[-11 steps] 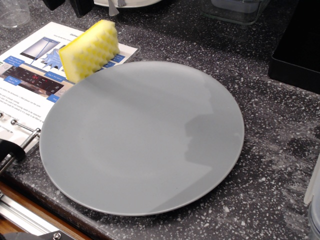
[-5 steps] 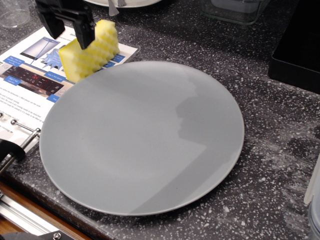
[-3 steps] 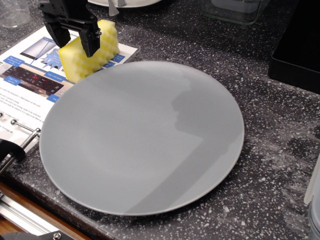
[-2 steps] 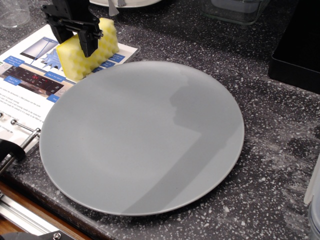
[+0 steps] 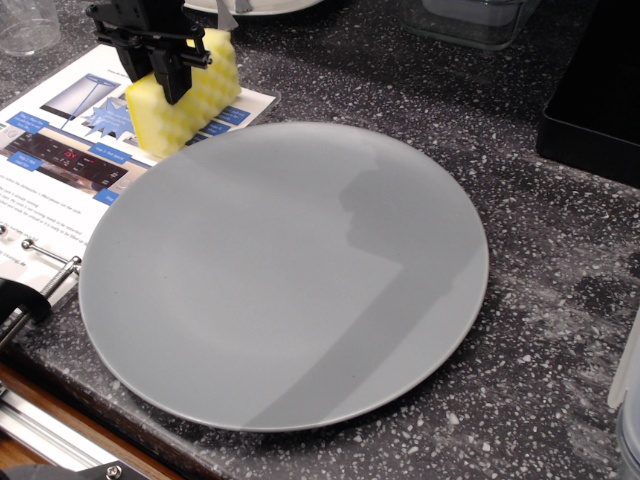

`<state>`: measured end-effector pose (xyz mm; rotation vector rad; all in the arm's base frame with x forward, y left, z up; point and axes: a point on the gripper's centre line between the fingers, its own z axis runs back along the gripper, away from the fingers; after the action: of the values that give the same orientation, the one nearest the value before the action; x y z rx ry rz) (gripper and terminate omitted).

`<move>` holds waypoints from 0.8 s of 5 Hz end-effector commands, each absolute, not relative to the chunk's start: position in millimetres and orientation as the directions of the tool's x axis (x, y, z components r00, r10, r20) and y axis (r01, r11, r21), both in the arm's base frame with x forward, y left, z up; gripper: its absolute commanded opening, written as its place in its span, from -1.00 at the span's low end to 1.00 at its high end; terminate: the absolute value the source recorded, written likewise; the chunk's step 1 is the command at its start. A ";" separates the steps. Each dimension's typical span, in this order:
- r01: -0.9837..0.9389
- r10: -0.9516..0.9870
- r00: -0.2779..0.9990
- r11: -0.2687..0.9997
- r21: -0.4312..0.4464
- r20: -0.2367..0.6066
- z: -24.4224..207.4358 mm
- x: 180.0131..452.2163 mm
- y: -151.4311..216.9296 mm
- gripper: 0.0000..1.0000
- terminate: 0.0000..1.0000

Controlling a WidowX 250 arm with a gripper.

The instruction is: Pick up sponge and wipe plate

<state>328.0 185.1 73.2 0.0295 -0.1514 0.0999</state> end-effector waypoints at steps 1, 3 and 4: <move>0.062 -0.070 0.967 0.997 0.040 0.246 132.3 316.0 158.4 -1.00 -1.00; 0.229 -0.244 0.960 0.967 0.112 0.141 120.2 280.2 127.0 -1.00 -1.00; 0.228 -0.253 0.959 0.957 0.178 0.131 103.6 276.4 122.0 -1.00 -1.00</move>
<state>273.4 117.4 81.4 0.1466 -0.0938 -0.2551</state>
